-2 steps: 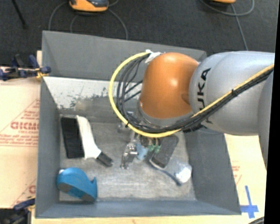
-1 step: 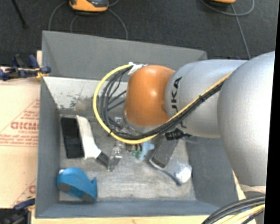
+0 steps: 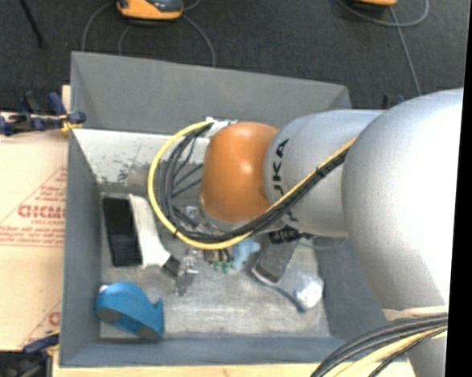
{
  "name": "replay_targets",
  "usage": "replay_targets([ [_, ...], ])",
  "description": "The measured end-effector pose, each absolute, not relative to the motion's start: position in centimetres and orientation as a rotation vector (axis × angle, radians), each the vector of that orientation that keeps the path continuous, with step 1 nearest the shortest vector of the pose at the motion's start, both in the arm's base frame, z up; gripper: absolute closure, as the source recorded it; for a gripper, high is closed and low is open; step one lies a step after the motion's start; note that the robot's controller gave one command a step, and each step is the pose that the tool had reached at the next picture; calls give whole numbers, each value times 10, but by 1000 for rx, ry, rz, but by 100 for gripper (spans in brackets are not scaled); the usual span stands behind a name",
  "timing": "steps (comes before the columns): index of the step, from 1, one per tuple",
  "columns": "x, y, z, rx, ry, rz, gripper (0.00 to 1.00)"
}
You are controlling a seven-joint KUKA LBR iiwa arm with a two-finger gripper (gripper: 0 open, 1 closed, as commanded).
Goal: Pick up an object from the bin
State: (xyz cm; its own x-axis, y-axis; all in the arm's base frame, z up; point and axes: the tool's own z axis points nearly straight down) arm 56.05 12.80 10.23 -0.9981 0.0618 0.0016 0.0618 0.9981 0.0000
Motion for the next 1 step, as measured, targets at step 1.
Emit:
replay_targets([
  [1, 567, 141, 134, -139, -3144, -4, 0],
])
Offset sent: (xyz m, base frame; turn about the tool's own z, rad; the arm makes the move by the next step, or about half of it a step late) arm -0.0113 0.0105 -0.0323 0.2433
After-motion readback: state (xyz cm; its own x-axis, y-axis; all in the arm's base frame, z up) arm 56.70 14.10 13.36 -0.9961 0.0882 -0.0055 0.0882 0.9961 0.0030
